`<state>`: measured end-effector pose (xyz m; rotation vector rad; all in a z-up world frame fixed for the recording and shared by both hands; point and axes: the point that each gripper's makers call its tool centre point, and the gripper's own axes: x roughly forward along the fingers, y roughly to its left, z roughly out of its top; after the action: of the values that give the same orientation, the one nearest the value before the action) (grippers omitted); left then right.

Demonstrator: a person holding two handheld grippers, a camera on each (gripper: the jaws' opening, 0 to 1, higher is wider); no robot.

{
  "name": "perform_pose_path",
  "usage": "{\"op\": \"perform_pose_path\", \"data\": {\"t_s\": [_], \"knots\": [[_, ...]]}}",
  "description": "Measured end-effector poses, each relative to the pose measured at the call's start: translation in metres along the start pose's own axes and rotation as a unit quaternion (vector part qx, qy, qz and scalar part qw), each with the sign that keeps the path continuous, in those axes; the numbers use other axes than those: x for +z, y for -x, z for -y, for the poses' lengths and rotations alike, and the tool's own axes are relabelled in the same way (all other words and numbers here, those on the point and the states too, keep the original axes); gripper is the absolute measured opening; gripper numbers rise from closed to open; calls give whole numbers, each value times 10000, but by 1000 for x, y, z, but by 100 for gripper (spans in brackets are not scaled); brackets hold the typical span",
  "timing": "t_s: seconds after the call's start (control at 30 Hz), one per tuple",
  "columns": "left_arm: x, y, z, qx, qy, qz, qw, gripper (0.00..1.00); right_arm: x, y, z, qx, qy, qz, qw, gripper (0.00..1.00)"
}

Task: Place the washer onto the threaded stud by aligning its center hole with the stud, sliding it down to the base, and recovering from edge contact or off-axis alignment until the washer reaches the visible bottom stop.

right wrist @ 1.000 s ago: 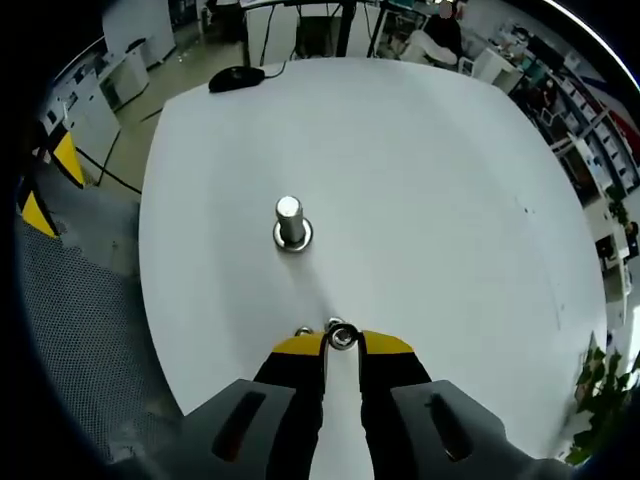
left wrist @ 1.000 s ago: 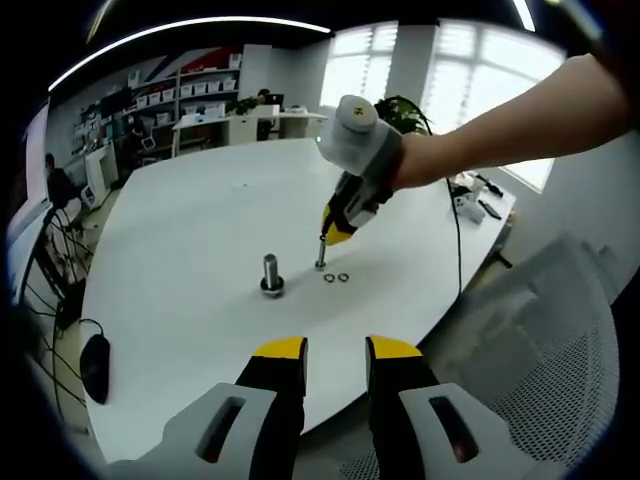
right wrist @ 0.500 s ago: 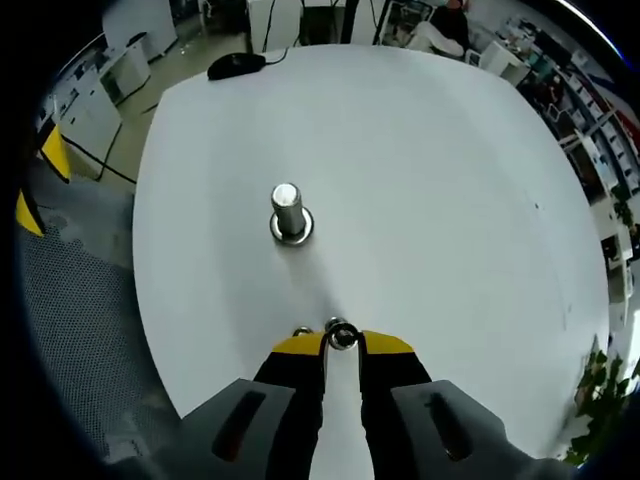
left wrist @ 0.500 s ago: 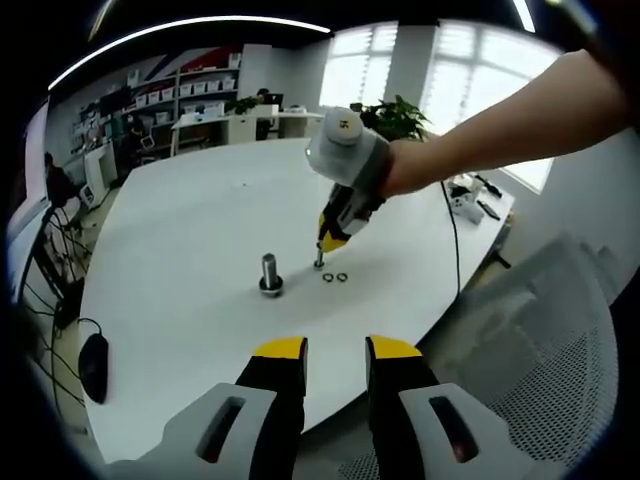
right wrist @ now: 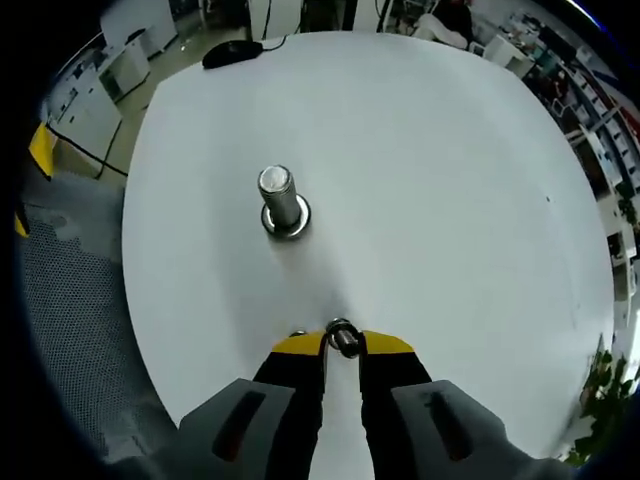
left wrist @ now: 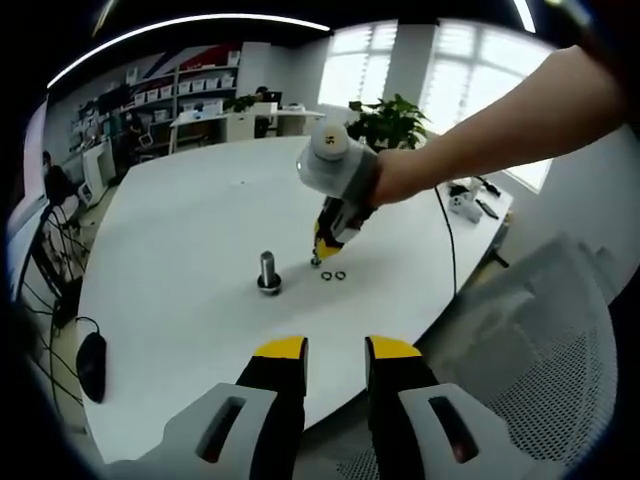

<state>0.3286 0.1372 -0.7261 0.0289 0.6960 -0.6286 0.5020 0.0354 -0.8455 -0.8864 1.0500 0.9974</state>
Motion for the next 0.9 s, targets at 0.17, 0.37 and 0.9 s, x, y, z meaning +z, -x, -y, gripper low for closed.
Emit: {"op": "perform_pose_path", "data": {"t_s": [0.17, 0.37, 0.9], "knots": [[-1, 0, 0, -2, 16, -19, 10000, 20, -3, -7, -1, 14, -23, -37, 10000, 14], [-2, -1, 0, -8, 10, -53, 10000, 20, -5, -12, -3, 44, 6, -91, 9999, 14], [-3, -2, 1, -48, 4, -90, 9999, 20, -8, -4, -1, 52, -101, 40, 9999, 16]]}}
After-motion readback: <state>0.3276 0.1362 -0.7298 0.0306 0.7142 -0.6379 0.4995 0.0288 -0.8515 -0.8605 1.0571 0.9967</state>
